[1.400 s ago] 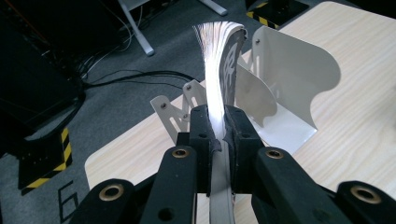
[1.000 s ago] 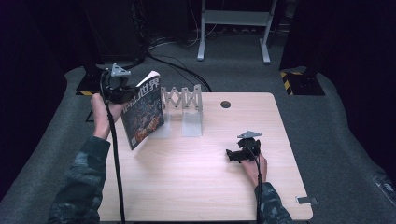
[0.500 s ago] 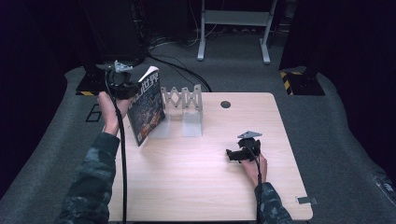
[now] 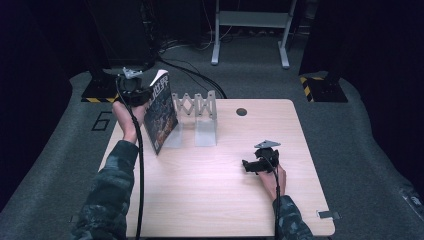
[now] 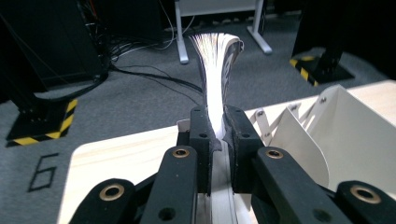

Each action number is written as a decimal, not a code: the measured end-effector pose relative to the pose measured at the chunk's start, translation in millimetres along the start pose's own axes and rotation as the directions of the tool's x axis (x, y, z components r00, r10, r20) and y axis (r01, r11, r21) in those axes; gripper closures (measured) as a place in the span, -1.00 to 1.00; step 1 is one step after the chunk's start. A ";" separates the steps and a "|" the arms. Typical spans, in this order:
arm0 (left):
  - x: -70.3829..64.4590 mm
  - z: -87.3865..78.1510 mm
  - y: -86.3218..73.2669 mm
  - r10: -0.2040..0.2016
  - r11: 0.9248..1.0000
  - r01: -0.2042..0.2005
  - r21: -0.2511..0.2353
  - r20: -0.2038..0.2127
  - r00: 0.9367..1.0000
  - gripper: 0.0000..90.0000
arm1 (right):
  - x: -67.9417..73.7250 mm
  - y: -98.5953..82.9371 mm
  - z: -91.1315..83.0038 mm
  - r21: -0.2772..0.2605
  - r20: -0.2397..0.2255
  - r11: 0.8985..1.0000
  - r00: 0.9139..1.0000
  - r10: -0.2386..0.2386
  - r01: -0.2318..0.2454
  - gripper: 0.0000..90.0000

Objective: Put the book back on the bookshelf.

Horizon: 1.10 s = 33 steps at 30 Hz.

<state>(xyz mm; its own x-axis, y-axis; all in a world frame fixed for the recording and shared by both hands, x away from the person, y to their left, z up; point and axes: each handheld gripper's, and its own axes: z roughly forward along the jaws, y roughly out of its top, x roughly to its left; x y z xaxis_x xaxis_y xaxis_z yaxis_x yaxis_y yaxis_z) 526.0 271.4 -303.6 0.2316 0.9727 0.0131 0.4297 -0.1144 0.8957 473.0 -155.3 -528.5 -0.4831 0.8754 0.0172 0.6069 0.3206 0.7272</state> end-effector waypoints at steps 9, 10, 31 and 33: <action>9.5 0.0 -2.2 0.033 0.999 -0.032 0.016 -0.043 0.999 0.78 | -0.1 0.1 0.1 -0.001 0.001 1.000 1.000 -0.001 0.001 -0.91; 11.1 -1.2 -2.0 0.039 0.999 -0.038 0.021 -0.044 0.998 0.76 | -0.3 0.0 0.1 -0.002 0.001 1.000 1.000 -0.004 0.004 -0.91; 9.8 -37.7 -34.7 0.123 0.992 -0.123 -0.007 -0.006 0.992 -0.56 | -0.3 0.1 -0.1 0.000 0.001 1.000 1.000 -0.001 0.001 -0.91; 9.0 -39.9 -41.7 0.130 0.991 -0.130 -0.007 -0.002 0.991 -0.53 | -0.3 0.1 -0.1 0.000 0.001 1.000 1.000 -0.001 0.001 -0.91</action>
<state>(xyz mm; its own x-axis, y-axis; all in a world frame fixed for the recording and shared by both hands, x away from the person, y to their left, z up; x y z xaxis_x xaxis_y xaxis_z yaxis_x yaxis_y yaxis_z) 475.4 293.1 -323.1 0.2842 0.9499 0.1304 0.3901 -0.2388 0.8893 473.1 -155.5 -528.3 -0.4833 0.8753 0.0157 0.6062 0.3217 0.7273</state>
